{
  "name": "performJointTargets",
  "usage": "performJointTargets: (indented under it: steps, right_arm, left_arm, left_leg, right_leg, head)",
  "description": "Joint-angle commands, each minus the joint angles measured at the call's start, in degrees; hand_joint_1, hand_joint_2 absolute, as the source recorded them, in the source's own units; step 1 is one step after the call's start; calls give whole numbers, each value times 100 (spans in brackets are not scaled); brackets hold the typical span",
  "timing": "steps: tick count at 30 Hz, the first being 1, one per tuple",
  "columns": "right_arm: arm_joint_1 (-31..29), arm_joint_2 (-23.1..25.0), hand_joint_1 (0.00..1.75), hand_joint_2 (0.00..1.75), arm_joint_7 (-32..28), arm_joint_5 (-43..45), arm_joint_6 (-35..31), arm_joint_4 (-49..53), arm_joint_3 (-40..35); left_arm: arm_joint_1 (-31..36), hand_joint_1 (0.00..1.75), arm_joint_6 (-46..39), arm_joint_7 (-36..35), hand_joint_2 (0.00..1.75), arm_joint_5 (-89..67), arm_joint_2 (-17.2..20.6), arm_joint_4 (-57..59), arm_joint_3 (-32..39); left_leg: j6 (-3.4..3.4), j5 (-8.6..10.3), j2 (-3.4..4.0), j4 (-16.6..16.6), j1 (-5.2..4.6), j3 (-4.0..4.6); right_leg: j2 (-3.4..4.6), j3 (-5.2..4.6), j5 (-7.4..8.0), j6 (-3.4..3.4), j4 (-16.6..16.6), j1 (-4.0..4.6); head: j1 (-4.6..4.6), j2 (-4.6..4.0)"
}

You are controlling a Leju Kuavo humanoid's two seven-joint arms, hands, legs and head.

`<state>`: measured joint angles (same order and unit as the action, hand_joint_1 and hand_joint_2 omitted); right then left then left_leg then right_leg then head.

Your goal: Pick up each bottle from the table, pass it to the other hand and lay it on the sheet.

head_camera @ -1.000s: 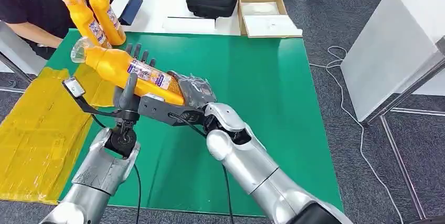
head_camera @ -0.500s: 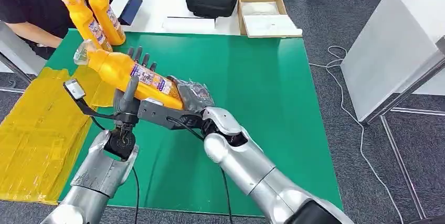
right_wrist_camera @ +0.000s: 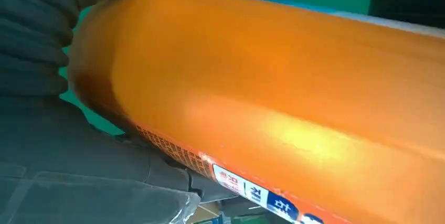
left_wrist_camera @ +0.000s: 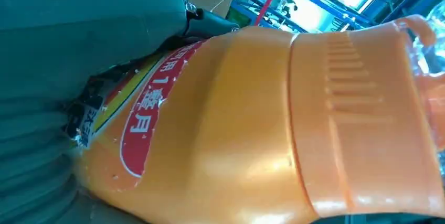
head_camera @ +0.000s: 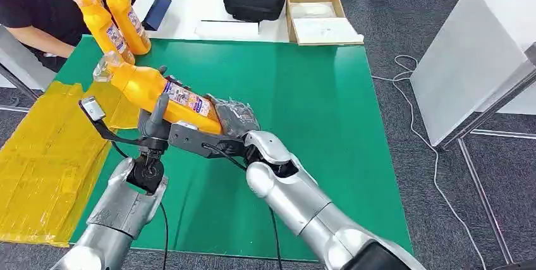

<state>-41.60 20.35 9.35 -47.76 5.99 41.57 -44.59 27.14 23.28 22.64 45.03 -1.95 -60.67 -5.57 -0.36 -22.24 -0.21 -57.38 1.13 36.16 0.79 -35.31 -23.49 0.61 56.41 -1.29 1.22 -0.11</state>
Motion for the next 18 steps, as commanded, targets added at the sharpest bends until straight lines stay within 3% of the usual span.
performJointTargets:
  steps: [1,15,16,17,18]
  right_arm:
    - [90,-35,175,175,-24,-67,113,-529,-208]
    - [47,-85,175,175,-102,-88,34,-764,119]
    - [48,-116,14,175,-174,-44,-60,-750,261]
    - [-1,-190,0,0,-176,-10,-125,-744,436]
    - [-17,-258,0,0,-178,25,-166,-661,615]
  left_arm:
    - [536,175,77,-14,175,-32,-136,435,-23]
    - [662,175,178,-61,175,18,-9,820,126]
    - [677,175,207,-34,175,24,30,909,185]
    - [733,175,243,-11,175,39,101,1065,283]
    - [804,175,278,-13,175,66,150,1227,395]
  left_leg:
    - [3,-3,-30,0,4,-16]
    - [3,-3,-30,2,3,-20]
    - [2,-1,-27,2,3,-17]
    - [3,-4,-31,0,4,-23]
    - [2,-3,-30,0,5,-21]
  right_leg:
    - [-38,30,-11,-11,-5,8]
    - [-38,30,-11,-11,-6,6]
    - [-34,25,-9,-10,-6,6]
    - [-40,34,-13,-13,-6,8]
    - [-38,31,-11,-12,-6,8]
  head:
    - [-2,0]
    - [2,0]
    - [2,0]
    - [0,0]
    - [2,0]
